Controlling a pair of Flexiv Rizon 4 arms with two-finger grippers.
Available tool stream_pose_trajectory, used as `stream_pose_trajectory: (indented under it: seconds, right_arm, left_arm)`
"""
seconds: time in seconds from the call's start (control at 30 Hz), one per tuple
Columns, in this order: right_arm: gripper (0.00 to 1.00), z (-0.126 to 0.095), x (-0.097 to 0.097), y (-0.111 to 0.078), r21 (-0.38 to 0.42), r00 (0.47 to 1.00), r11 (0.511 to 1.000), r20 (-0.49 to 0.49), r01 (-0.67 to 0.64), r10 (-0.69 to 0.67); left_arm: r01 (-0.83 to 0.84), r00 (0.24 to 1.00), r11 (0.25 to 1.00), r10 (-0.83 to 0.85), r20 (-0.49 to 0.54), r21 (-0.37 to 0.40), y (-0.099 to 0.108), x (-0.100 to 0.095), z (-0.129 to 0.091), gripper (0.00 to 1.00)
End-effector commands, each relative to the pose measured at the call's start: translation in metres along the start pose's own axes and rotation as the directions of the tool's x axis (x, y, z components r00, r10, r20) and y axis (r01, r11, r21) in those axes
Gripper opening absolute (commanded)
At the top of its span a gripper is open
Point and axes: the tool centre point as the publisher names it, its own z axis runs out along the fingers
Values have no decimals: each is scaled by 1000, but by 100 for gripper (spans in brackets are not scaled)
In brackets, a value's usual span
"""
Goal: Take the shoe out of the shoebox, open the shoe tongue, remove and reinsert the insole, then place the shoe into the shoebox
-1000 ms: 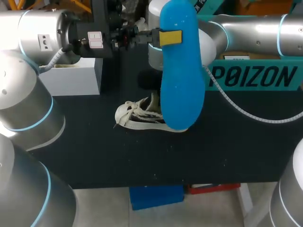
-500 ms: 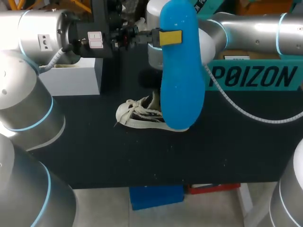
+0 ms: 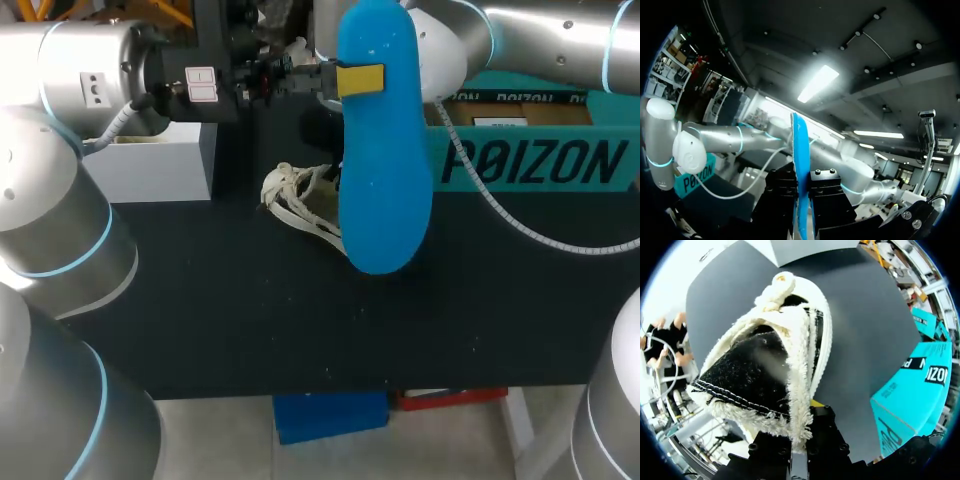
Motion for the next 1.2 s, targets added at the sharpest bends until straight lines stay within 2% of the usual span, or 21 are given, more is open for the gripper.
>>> stream_pose_trajectory:
  seconds: [0.03,0.17,0.37,0.47,0.63,0.97,1.2]
  right_arm:
    - [0,-22,7,-15,-83,977,974,-26,-212,211]
    - [0,-28,16,-16,-104,937,932,-8,-347,348]
    - [0,-13,21,-15,-96,846,842,8,-531,534]
    - [0,-4,21,-17,-70,807,807,39,-586,589]
    - [0,4,19,-19,-88,750,750,39,-655,660]
    - [0,29,15,-13,-85,727,727,34,-682,686]
    - [0,46,11,-13,-60,674,675,43,-735,738]
  left_arm:
    - [1,1000,1000,-1,4,-1,1,0,1,0]
    - [1,1000,1000,-1,4,-1,1,0,1,0]
    - [1,1000,1000,-1,4,-1,1,0,1,0]
    - [1,1000,1000,-1,4,-1,1,0,1,0]
    - [1,1000,1000,-1,4,-1,1,0,1,0]
    - [1,1000,1000,-1,4,-1,1,0,1,0]
    - [1,1000,1000,-1,4,-1,1,0,1,0]
